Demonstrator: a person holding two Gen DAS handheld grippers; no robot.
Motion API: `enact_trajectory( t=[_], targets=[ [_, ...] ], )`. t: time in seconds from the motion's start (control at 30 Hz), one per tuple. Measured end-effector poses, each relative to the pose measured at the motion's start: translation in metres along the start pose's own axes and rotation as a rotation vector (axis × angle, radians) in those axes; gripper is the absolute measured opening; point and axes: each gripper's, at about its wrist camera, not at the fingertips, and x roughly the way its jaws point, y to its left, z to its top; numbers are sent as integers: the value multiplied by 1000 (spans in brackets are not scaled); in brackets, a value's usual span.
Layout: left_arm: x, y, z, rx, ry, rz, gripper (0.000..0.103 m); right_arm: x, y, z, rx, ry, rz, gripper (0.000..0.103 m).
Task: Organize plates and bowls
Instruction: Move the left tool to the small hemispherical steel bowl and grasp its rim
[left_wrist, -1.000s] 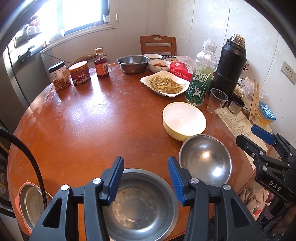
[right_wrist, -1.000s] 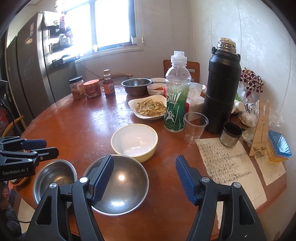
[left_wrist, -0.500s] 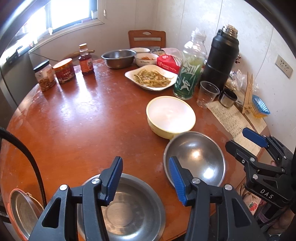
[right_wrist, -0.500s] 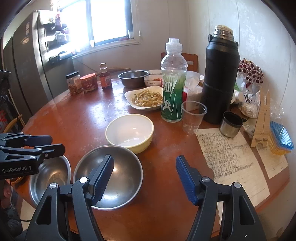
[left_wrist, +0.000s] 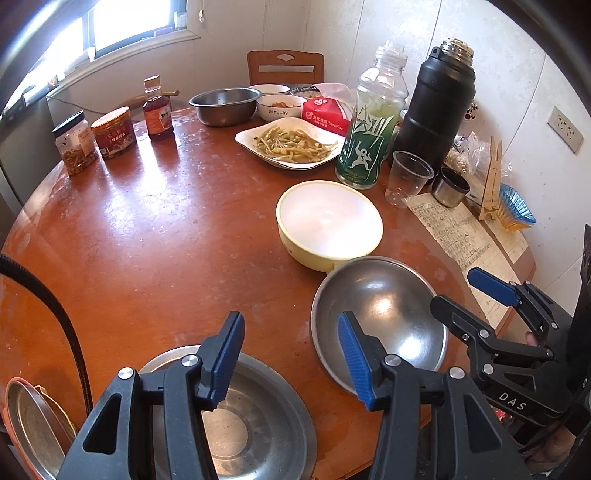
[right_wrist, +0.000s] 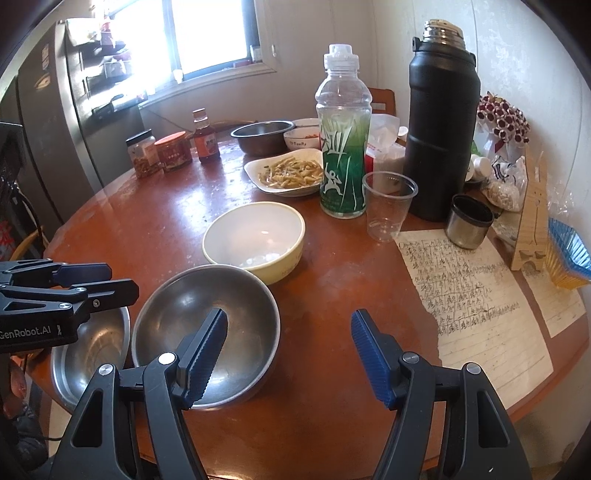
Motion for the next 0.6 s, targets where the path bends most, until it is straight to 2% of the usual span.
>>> enact_trajectory(
  t=[0.4,0.47,0.53,0.6],
  targets=[
    [17,-3,0,6,50,-14,53,13,-5,-6,12,30,17,71],
    [20,-4,0,8,57,-17,53,15,-6,-6,11,32,32,66],
    [22,-5,-1,10,61,-20,53,17,-4,-7,4,39,42,53],
    [23,-6,-1,16,66,-25,53,21,-2,-8,-11,52,50,45]
  ],
)
